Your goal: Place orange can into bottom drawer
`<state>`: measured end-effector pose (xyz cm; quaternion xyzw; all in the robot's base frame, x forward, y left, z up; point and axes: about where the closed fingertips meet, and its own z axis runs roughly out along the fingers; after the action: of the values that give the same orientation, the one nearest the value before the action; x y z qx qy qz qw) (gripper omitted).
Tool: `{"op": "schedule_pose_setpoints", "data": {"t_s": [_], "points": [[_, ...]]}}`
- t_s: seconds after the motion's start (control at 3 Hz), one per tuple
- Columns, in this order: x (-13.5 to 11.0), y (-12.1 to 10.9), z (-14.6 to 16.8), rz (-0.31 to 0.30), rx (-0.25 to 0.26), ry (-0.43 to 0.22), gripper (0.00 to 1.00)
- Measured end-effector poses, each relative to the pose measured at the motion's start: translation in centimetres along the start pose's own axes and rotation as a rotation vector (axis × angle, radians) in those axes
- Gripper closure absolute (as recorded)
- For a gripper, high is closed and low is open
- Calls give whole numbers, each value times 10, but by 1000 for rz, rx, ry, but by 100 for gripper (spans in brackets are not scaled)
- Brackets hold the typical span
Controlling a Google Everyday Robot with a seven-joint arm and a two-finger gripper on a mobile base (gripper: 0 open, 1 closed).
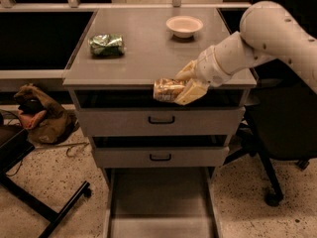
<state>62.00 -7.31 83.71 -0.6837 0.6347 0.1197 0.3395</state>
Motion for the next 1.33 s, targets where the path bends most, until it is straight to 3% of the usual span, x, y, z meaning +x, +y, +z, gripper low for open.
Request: {"op": "schedule_pose_setpoints", "data": {"t_s": [0.33,1.0,1.33], "points": [[18,33,18,26,-9,-33,100],[22,38,23,33,-15,-46,100],[43,68,41,68,-51,-80,100]]}}
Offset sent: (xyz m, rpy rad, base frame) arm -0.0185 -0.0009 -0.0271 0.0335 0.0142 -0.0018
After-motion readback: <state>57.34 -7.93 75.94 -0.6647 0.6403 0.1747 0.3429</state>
